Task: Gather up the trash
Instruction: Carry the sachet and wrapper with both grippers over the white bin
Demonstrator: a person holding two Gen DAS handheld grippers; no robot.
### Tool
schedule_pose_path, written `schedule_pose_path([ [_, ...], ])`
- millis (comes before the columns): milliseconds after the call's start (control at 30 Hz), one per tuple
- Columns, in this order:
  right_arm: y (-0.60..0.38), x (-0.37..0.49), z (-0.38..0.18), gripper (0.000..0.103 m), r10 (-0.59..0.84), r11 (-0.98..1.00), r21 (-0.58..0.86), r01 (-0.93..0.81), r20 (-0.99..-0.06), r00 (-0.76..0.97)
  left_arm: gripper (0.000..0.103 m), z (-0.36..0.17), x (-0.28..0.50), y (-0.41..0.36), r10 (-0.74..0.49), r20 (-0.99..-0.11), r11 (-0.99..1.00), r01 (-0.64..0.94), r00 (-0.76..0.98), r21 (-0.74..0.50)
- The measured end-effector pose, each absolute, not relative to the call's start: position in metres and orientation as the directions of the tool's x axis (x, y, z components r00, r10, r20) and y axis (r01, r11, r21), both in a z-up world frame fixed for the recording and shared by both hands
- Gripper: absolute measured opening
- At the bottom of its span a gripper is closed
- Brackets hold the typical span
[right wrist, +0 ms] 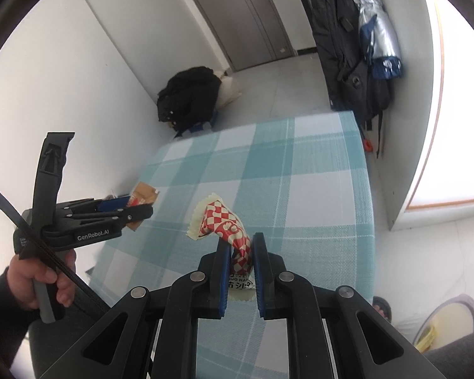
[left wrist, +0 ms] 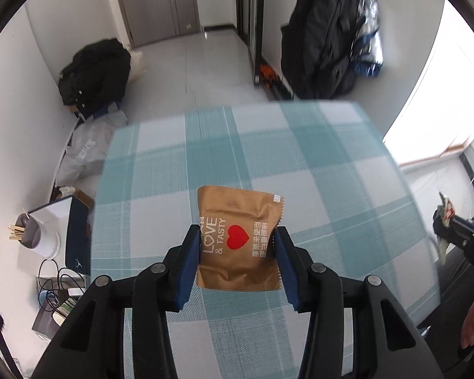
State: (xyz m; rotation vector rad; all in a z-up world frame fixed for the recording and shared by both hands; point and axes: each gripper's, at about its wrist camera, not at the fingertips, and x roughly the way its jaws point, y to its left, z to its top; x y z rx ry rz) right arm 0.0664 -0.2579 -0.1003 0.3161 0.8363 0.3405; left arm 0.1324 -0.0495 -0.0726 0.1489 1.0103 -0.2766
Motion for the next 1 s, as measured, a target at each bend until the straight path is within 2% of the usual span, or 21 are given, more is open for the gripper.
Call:
schedule_pose_path([
  [200,-0.265,0.051,-0.066,0.013,0.408,0.903,0.384,-0.194,-0.618,0.672,0.041,-0.035,0.117,-0.063,-0.23,-0.792,0.941,0.337,0.565,-0.033],
  [500,-0.346,0.002,-0.007,0.013,0.282,0.92,0.386,-0.065,-0.538,0.794,0.041,0.021,0.088,-0.119,-0.408,-0.693,0.872,0.478,0.594,-0.104],
  [600,-0.379,-0.02,0.012,0.013,0.214,0.93,0.368,-0.015,-0.508,0.834,0.041,0.037,0.077,-0.148,-0.499,-0.667,0.82,0.551,0.554,-0.156],
  [733,-0.422,-0.045,0.02,0.013,0.117,0.937,0.34,0.076,-0.513,0.85,0.041,0.053,0.063,-0.198,-0.588,-0.635,0.746,0.639,0.501,-0.186],
  [900,-0.474,-0.078,0.013,0.013,0.019,0.916,0.349,0.197,-0.528,0.849,0.041,0.056,0.052,-0.26,-0.682,-0.623,0.638,0.729,0.383,-0.25],
  [1000,-0.499,-0.094,-0.003,0.013,-0.018,0.895,0.36,0.265,-0.563,0.826,0.041,0.048,0.047,-0.298,-0.698,-0.645,0.585,0.766,0.309,-0.266],
])
